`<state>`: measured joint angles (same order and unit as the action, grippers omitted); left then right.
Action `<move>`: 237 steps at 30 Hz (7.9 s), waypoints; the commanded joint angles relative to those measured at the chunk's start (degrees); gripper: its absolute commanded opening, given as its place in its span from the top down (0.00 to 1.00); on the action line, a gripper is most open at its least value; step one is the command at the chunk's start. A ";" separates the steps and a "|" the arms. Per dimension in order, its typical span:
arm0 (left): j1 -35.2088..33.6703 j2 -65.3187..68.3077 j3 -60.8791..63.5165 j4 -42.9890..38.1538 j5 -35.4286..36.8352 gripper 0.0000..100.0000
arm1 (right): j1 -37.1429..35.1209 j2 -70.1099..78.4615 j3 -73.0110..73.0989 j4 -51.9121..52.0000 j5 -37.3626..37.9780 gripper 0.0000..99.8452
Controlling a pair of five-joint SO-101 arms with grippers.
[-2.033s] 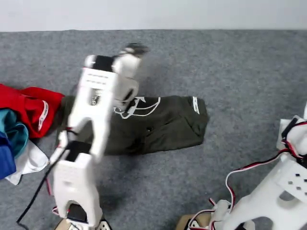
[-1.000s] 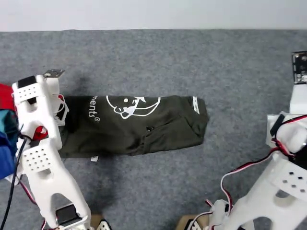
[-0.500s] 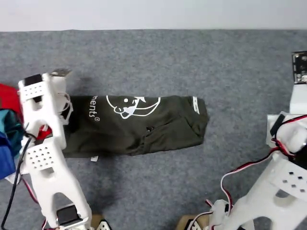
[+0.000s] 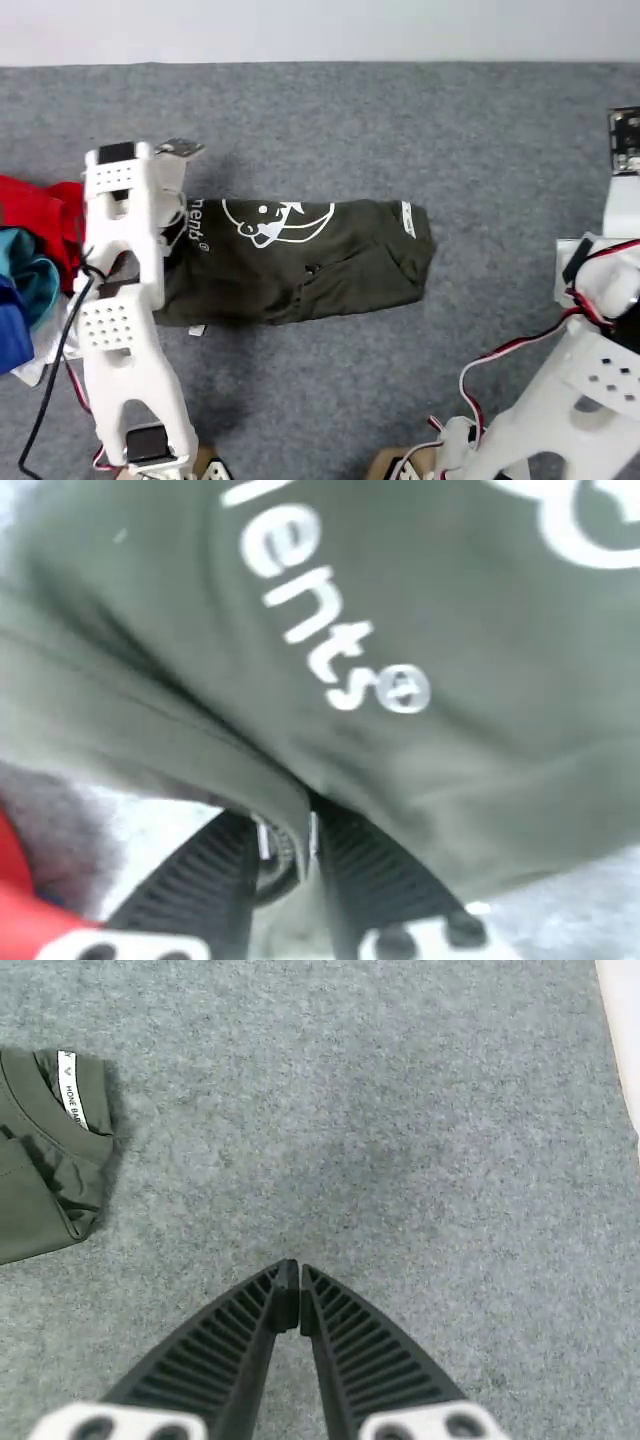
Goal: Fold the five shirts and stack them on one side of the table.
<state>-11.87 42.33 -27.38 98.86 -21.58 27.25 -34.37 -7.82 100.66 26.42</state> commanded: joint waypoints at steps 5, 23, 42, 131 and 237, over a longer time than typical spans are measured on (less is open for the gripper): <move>13.27 -18.64 9.19 1.76 5.01 1.00 | -1.10 -1.19 -0.35 2.15 0.44 0.99; 34.02 -20.04 -1.80 1.67 17.32 1.00 | -0.92 -1.10 -0.09 2.15 0.44 0.99; 41.05 -7.03 -19.74 1.67 19.60 1.00 | -0.84 -1.27 5.98 2.15 0.44 0.99; 18.64 -43.69 10.15 1.49 12.48 1.00 | -38.11 13.93 21.10 -18.77 -26.11 0.99; -3.87 -46.77 17.27 0.70 8.00 1.00 | -46.11 58.15 -8.53 -1.01 -8.09 0.99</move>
<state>-15.21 -1.98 -9.80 99.21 -13.14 -20.31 23.56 -15.74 92.84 17.63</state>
